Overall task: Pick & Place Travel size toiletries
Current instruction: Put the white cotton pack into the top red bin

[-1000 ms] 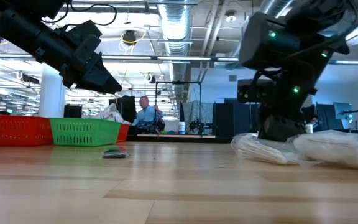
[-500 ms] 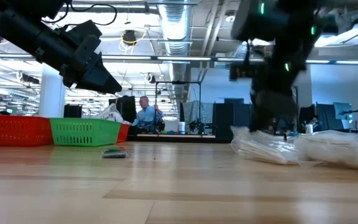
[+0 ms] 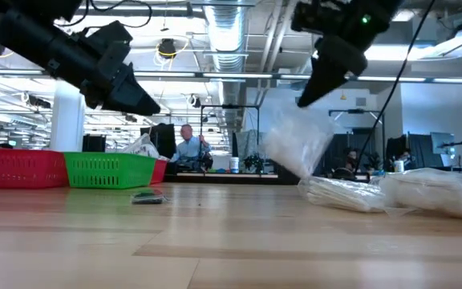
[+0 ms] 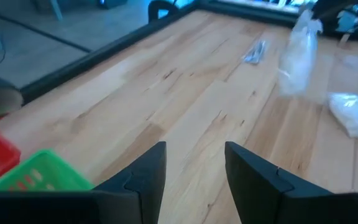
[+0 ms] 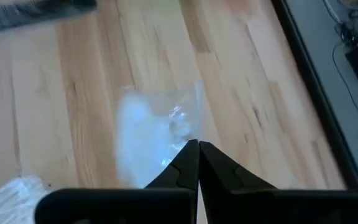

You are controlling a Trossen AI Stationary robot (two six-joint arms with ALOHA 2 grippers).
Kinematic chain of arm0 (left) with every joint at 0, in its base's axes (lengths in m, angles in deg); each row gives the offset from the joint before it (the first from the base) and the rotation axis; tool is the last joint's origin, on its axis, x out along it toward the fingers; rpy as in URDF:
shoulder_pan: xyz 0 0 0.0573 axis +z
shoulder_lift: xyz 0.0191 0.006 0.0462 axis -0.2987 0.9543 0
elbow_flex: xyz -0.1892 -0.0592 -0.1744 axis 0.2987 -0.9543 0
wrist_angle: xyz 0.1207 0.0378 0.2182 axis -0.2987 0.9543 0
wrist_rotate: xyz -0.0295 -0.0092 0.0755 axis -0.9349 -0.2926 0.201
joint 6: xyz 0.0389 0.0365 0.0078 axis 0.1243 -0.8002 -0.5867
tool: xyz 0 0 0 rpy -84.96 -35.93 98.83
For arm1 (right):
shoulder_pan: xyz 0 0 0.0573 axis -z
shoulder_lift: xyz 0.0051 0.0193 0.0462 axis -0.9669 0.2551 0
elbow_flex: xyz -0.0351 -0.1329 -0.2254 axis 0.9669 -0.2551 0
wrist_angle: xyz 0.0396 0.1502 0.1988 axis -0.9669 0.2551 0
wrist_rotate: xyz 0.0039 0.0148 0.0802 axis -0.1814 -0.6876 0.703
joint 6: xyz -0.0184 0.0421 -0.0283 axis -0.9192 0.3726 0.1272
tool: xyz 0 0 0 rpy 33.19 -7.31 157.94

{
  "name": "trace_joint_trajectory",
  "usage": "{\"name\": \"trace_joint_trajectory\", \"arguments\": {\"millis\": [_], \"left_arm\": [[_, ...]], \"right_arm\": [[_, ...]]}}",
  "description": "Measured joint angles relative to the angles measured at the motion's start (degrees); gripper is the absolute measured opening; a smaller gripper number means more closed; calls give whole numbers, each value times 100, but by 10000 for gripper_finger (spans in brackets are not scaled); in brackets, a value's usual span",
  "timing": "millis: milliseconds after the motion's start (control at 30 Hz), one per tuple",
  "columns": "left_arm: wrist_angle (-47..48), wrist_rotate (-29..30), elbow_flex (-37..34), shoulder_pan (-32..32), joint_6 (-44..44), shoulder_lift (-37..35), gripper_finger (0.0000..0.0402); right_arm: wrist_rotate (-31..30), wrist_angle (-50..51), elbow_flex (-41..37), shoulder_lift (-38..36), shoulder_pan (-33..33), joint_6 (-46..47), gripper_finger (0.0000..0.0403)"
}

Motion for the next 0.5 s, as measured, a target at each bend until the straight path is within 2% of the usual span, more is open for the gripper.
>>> {"name": "trace_joint_trajectory", "arguments": {"millis": [133,300,433,500], "left_arm": [[-673,-21,0,0,-488,1,154],[-1658,-928,2,58,-1221,1,154],[-1811,-1011,2,180,-1322,1,154],[-1836,-1301,2,263,-1311,1,154]], "right_arm": [[27,-123,285,14,0,-330,0],[96,-494,480,50,-4,-755,0],[231,-922,478,48,-2,-1079,0],[245,-1064,480,44,-2,-1177,0]]}}
